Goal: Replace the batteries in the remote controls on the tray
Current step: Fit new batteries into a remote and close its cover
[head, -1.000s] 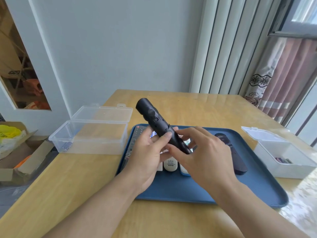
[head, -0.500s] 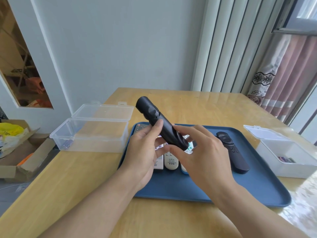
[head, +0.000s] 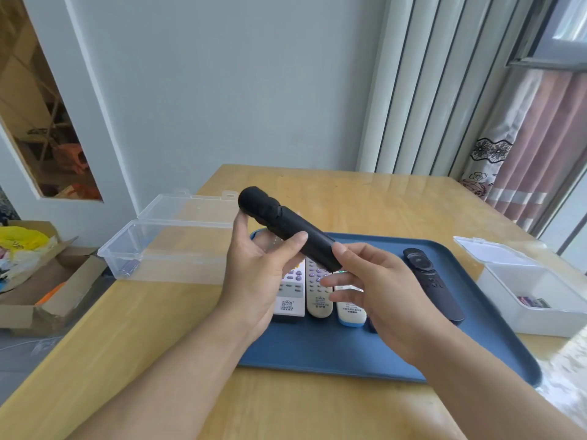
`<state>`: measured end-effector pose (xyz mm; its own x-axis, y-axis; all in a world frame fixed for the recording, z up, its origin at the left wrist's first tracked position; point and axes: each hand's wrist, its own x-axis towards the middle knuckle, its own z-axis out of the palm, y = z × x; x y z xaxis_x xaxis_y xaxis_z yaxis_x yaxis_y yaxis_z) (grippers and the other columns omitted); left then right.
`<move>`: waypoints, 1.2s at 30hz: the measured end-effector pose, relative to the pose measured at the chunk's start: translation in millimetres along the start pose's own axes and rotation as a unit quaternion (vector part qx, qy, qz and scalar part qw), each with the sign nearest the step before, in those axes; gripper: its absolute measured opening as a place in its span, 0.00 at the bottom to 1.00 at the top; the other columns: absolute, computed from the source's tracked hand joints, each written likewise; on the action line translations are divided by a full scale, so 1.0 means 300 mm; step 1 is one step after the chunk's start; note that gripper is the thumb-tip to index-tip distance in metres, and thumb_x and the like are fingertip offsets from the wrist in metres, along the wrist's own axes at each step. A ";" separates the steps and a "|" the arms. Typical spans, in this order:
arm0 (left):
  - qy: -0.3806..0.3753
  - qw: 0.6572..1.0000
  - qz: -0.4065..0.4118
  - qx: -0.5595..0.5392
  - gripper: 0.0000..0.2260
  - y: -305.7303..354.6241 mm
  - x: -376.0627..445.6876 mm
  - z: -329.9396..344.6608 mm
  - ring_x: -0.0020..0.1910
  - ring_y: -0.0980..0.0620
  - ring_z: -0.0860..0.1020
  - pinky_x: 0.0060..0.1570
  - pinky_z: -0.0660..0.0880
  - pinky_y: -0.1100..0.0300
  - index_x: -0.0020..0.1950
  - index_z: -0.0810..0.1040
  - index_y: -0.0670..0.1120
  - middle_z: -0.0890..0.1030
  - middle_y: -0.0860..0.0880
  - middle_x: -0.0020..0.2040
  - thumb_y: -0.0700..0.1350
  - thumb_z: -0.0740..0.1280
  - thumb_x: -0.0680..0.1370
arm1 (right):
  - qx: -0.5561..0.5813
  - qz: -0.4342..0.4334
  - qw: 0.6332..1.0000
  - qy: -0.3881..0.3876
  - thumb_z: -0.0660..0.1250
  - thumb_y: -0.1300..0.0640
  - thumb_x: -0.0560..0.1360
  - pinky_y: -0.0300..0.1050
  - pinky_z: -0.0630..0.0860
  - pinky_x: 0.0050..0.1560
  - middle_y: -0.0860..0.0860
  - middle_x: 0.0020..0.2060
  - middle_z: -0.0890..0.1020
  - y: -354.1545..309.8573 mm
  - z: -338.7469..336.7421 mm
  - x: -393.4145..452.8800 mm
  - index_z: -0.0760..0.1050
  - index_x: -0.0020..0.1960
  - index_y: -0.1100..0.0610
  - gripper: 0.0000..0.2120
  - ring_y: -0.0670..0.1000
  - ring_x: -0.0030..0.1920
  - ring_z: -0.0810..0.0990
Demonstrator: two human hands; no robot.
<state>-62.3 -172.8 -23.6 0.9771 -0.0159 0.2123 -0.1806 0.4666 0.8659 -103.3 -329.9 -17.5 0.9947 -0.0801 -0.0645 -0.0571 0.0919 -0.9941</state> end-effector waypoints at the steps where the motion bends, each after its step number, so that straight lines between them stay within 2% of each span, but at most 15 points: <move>1: 0.017 1.000 0.010 0.008 0.38 0.002 0.007 -0.006 0.57 0.46 0.84 0.59 0.80 0.49 0.78 0.62 0.53 0.84 0.44 0.57 0.29 0.72 0.74 | 0.006 -0.005 1.000 0.006 0.69 0.51 0.79 0.53 0.81 0.52 0.50 0.37 0.85 -0.001 -0.003 0.001 0.80 0.51 0.60 0.11 0.53 0.42 0.85; 3: 0.044 0.999 0.023 0.014 0.47 0.007 0.019 -0.021 0.53 0.50 0.84 0.59 0.80 0.50 0.80 0.56 0.59 0.85 0.49 0.54 0.28 0.74 0.72 | 0.008 -0.012 1.000 0.009 0.70 0.50 0.78 0.57 0.80 0.58 0.49 0.36 0.85 -0.006 -0.007 0.001 0.79 0.52 0.60 0.13 0.56 0.45 0.86; 6: 0.052 0.998 0.033 0.028 0.38 0.011 0.020 -0.023 0.49 0.52 0.84 0.58 0.81 0.49 0.76 0.65 0.51 0.86 0.55 0.47 0.28 0.75 0.71 | 0.018 -0.012 1.000 0.008 0.71 0.48 0.76 0.57 0.80 0.61 0.50 0.34 0.85 -0.010 -0.006 -0.001 0.79 0.54 0.60 0.16 0.57 0.46 0.87; 9: 0.063 0.997 0.030 0.027 0.34 0.009 0.019 -0.025 0.48 0.53 0.85 0.56 0.82 0.49 0.73 0.69 0.49 0.86 0.54 0.46 0.29 0.75 0.71 | 0.028 -0.017 0.999 0.011 0.71 0.48 0.75 0.54 0.80 0.61 0.51 0.33 0.85 -0.011 0.003 -0.003 0.80 0.55 0.59 0.16 0.56 0.44 0.87; 14: 0.070 0.997 0.035 0.019 0.34 0.014 0.027 -0.028 0.48 0.56 0.85 0.49 0.83 0.56 0.74 0.68 0.49 0.85 0.57 0.44 0.28 0.74 0.72 | 0.054 0.004 0.998 -0.012 0.68 0.53 0.80 0.52 0.79 0.60 0.52 0.47 0.87 -0.008 -0.003 0.006 0.81 0.60 0.58 0.13 0.58 0.50 0.87; 18: 0.060 0.997 0.041 0.032 0.33 0.017 0.028 -0.035 0.48 0.56 0.84 0.50 0.82 0.56 0.73 0.68 0.48 0.85 0.58 0.43 0.28 0.74 0.72 | 0.044 0.002 0.999 -0.024 0.67 0.54 0.80 0.51 0.77 0.62 0.54 0.49 0.87 -0.005 0.001 0.006 0.79 0.63 0.58 0.13 0.57 0.52 0.86; 23: 0.041 0.998 0.032 0.027 0.33 0.017 0.032 -0.040 0.49 0.54 0.83 0.55 0.82 0.52 0.73 0.70 0.48 0.85 0.54 0.45 0.31 0.75 0.71 | 0.106 0.012 0.992 -0.064 0.67 0.57 0.80 0.42 0.82 0.48 0.54 0.45 0.85 -0.028 -0.012 0.007 0.80 0.56 0.62 0.10 0.57 0.48 0.86; 26: -0.046 0.995 0.022 0.085 0.34 0.014 0.011 -0.018 0.54 0.51 0.83 0.59 0.79 0.52 0.70 0.73 0.49 0.85 0.50 0.49 0.38 0.80 0.66 | 0.170 0.102 0.965 -0.174 0.63 0.56 0.80 0.36 0.78 0.33 0.58 0.51 0.83 -0.081 -0.036 -0.014 0.77 0.63 0.63 0.15 0.51 0.37 0.79; 28: -0.082 0.987 0.036 0.133 0.30 0.009 0.000 -0.016 0.58 0.54 0.82 0.57 0.79 0.58 0.67 0.76 0.50 0.85 0.53 0.52 0.41 0.79 0.66 | 0.158 0.134 0.952 -0.224 0.63 0.56 0.78 0.35 0.74 0.29 0.59 0.53 0.83 -0.106 -0.059 -0.019 0.75 0.66 0.63 0.19 0.49 0.34 0.75; 30: -0.087 0.976 0.059 0.189 0.25 0.012 -0.002 -0.013 0.62 0.60 0.80 0.59 0.76 0.64 0.66 0.77 0.53 0.85 0.57 0.56 0.46 0.75 0.69 | 0.072 0.105 0.972 -0.198 0.65 0.59 0.77 0.37 0.75 0.31 0.60 0.52 0.84 -0.121 -0.092 -0.016 0.75 0.60 0.65 0.14 0.50 0.33 0.77; 31: -0.086 0.968 0.064 0.227 0.25 0.015 0.001 -0.020 0.64 0.62 0.78 0.62 0.74 0.66 0.68 0.77 0.54 0.83 0.59 0.60 0.50 0.73 0.71 | -0.039 0.061 0.988 -0.140 0.67 0.60 0.77 0.38 0.75 0.32 0.60 0.50 0.85 -0.126 -0.108 -0.007 0.75 0.55 0.63 0.09 0.50 0.32 0.79; 32: -0.092 0.959 0.057 0.263 0.26 0.013 0.004 -0.021 0.66 0.65 0.75 0.66 0.72 0.66 0.71 0.75 0.55 0.81 0.60 0.64 0.54 0.70 0.73 | -0.199 0.018 0.979 -0.047 0.69 0.59 0.77 0.38 0.74 0.31 0.58 0.47 0.85 -0.127 -0.133 -0.002 0.73 0.50 0.60 0.07 0.50 0.31 0.80; 34: -0.117 0.933 0.034 0.338 0.28 0.008 0.001 -0.032 0.69 0.69 0.70 0.71 0.66 0.66 0.75 0.71 0.57 0.75 0.63 0.69 0.61 0.66 0.75 | -0.492 -0.046 0.860 0.124 0.68 0.54 0.76 0.42 0.68 0.27 0.51 0.41 0.82 -0.121 -0.168 0.015 0.70 0.49 0.54 0.08 0.47 0.32 0.77; 35: -0.139 0.910 0.035 0.388 0.28 -0.001 -0.006 -0.031 0.70 0.71 0.68 0.72 0.63 0.67 0.75 0.70 0.59 0.73 0.65 0.70 0.64 0.64 0.76 | -0.556 -0.052 0.814 0.159 0.66 0.53 0.75 0.42 0.66 0.27 0.50 0.40 0.80 -0.117 -0.185 0.019 0.69 0.50 0.52 0.08 0.47 0.34 0.75; 36: -0.165 0.877 0.045 0.449 0.28 -0.012 -0.016 -0.029 0.71 0.72 0.65 0.72 0.60 0.70 0.75 0.70 0.60 0.71 0.67 0.71 0.65 0.64 0.76 | -0.578 -0.043 0.798 0.165 0.66 0.52 0.74 0.42 0.65 0.28 0.50 0.40 0.79 -0.110 -0.193 0.021 0.69 0.51 0.51 0.08 0.46 0.35 0.74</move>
<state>-65.3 -166.6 -31.8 0.8953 -0.3385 0.2895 -0.4162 -0.4041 0.8146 -100.1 -390.9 10.0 0.9335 -0.3108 0.1788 -0.2196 -0.8898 -0.4000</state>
